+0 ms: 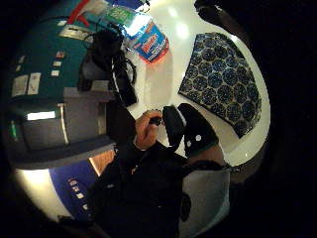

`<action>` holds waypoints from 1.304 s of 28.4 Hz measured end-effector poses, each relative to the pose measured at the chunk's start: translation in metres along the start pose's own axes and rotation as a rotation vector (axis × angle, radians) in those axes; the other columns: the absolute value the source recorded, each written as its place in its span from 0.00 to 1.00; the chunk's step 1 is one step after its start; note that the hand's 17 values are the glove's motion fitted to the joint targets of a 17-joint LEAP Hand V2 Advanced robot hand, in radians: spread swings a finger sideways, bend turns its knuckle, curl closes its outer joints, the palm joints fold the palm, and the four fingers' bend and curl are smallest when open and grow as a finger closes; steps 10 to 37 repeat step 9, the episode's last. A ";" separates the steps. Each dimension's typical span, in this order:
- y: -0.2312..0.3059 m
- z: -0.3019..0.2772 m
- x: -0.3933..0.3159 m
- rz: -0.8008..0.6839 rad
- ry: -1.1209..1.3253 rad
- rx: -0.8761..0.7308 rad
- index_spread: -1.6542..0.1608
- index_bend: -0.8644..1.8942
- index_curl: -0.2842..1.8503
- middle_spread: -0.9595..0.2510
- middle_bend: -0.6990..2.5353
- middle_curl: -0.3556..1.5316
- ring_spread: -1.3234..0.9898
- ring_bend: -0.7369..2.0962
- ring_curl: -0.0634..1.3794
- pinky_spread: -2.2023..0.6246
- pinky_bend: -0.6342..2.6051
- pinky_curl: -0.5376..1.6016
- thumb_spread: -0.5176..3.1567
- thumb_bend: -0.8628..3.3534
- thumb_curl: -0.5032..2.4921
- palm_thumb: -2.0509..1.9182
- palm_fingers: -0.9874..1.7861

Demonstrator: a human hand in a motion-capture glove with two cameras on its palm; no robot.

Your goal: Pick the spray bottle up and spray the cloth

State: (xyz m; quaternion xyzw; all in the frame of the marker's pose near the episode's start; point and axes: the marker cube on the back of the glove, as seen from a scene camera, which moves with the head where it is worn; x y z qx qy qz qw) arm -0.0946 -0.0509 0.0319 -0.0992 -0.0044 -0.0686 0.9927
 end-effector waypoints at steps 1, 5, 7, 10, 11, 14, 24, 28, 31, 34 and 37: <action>0.004 -0.002 -0.001 0.006 0.007 0.009 0.71 0.38 0.29 0.77 0.28 0.38 0.57 0.36 0.26 0.88 0.25 0.40 0.45 0.20 0.32 0.69 0.52; 0.017 -0.005 -0.003 0.018 0.024 0.009 0.71 0.38 0.29 0.77 0.27 0.38 0.57 0.36 0.26 0.88 0.25 0.39 0.45 0.20 0.32 0.69 0.52; 0.022 -0.003 -0.003 0.014 0.023 -0.006 0.71 0.38 0.30 0.78 0.27 0.37 0.58 0.37 0.26 0.88 0.25 0.39 0.45 0.20 0.31 0.69 0.52; 0.024 0.000 -0.004 0.011 0.021 -0.016 0.71 0.38 0.30 0.78 0.27 0.37 0.58 0.37 0.26 0.88 0.25 0.39 0.45 0.20 0.31 0.69 0.52; 0.024 0.000 -0.004 0.011 0.021 -0.016 0.71 0.38 0.30 0.78 0.27 0.37 0.58 0.37 0.26 0.88 0.25 0.39 0.45 0.20 0.31 0.69 0.52; 0.024 0.000 -0.004 0.011 0.021 -0.016 0.71 0.38 0.30 0.78 0.27 0.37 0.58 0.37 0.26 0.88 0.25 0.39 0.45 0.20 0.31 0.69 0.52; 0.024 0.000 -0.004 0.011 0.021 -0.016 0.71 0.38 0.30 0.78 0.27 0.37 0.58 0.37 0.26 0.88 0.25 0.39 0.45 0.20 0.31 0.69 0.52; 0.024 0.000 -0.004 0.011 0.021 -0.016 0.71 0.38 0.30 0.78 0.27 0.37 0.58 0.37 0.26 0.88 0.25 0.39 0.45 0.20 0.31 0.69 0.52; 0.024 0.000 -0.004 0.011 0.021 -0.016 0.71 0.38 0.30 0.78 0.27 0.37 0.58 0.37 0.26 0.88 0.25 0.39 0.45 0.20 0.31 0.69 0.52; 0.024 0.000 -0.004 0.011 0.021 -0.016 0.71 0.38 0.30 0.78 0.27 0.37 0.58 0.37 0.26 0.88 0.25 0.39 0.45 0.20 0.31 0.69 0.52; 0.024 0.000 -0.004 0.011 0.021 -0.016 0.71 0.38 0.30 0.78 0.27 0.37 0.58 0.37 0.26 0.88 0.25 0.39 0.45 0.20 0.31 0.69 0.52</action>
